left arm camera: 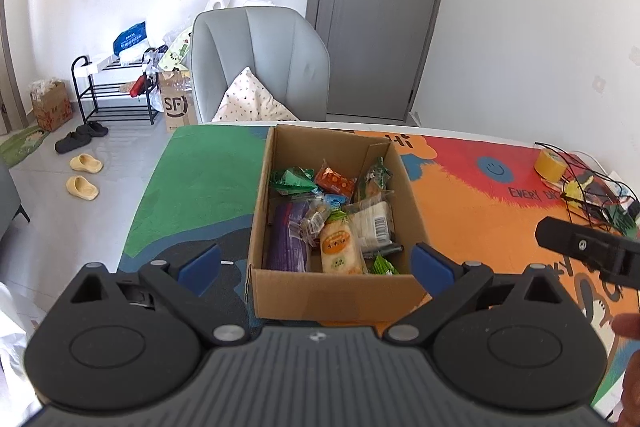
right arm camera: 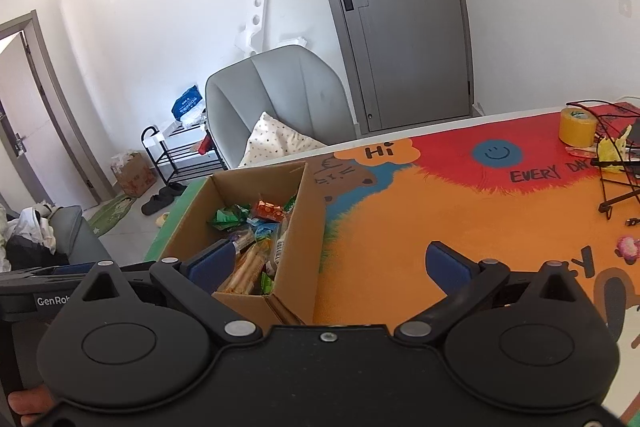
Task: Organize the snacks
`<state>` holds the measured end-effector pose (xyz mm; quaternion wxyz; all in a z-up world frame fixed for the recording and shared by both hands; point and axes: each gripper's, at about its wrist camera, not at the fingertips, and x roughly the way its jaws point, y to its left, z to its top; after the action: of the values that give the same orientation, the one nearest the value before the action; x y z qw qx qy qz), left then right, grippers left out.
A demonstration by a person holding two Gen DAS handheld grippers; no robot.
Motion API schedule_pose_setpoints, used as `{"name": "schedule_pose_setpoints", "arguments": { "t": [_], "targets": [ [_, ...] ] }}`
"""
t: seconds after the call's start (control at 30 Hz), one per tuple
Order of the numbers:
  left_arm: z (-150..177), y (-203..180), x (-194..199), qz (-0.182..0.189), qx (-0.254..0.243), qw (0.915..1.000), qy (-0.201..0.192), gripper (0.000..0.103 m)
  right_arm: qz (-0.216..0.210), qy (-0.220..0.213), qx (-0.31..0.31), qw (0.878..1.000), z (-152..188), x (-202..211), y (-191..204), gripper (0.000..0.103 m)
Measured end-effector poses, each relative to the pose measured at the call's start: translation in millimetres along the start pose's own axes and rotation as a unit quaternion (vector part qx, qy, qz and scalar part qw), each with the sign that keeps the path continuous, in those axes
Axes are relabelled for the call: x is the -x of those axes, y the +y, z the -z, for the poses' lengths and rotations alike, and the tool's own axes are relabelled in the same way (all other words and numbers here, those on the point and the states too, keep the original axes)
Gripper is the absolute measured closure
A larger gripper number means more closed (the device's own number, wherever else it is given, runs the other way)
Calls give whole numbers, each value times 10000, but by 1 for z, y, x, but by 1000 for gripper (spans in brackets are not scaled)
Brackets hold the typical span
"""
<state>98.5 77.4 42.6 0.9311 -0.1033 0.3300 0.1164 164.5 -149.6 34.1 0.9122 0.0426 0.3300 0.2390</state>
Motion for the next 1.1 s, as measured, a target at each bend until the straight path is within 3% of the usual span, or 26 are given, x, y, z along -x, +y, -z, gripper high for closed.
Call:
{"name": "schedule_pose_setpoints", "arguments": {
  "t": [0.6, 1.1],
  "targets": [
    [16, -5, 43, -44, -414, 9991, -104, 0, 537, -122, 43, 9985, 17, 59, -5, 0],
    [29, -9, 47, 81, -625, 9980, 10, 0, 684, -172, 79, 9975, 33, 79, -12, 0]
  ]
}}
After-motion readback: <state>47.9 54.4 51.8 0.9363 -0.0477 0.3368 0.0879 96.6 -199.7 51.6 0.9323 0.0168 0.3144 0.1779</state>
